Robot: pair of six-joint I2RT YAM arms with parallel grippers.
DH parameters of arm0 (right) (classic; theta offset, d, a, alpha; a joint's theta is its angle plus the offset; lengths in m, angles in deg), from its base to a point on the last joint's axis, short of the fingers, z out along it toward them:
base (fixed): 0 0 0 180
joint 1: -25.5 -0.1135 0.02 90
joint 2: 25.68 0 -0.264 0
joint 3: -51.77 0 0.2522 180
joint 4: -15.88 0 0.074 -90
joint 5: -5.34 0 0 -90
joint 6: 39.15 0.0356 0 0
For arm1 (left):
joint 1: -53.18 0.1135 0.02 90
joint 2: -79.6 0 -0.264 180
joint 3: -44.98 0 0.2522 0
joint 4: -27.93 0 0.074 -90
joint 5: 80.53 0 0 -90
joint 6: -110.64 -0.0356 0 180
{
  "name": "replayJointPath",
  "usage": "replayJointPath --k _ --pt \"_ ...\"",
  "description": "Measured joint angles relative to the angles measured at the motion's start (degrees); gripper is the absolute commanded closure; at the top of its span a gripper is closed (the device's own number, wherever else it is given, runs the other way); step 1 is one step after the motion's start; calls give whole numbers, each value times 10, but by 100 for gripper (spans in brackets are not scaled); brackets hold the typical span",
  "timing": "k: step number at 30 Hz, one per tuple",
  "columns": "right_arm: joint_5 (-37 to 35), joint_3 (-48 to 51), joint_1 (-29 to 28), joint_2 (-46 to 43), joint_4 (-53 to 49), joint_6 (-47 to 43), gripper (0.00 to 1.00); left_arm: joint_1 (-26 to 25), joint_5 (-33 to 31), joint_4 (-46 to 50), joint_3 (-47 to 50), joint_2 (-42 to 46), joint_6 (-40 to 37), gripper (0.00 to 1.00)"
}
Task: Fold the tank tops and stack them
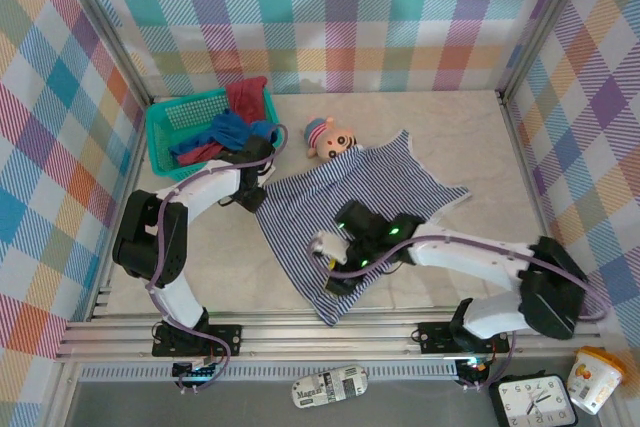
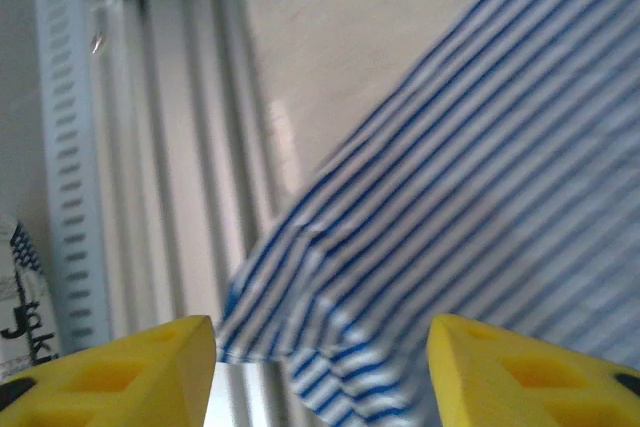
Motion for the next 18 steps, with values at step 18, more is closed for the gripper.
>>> replayJointPath --k 18 --pt "-36 26 481 88 145 306 30 -190 280 -28 42 118 290 27"
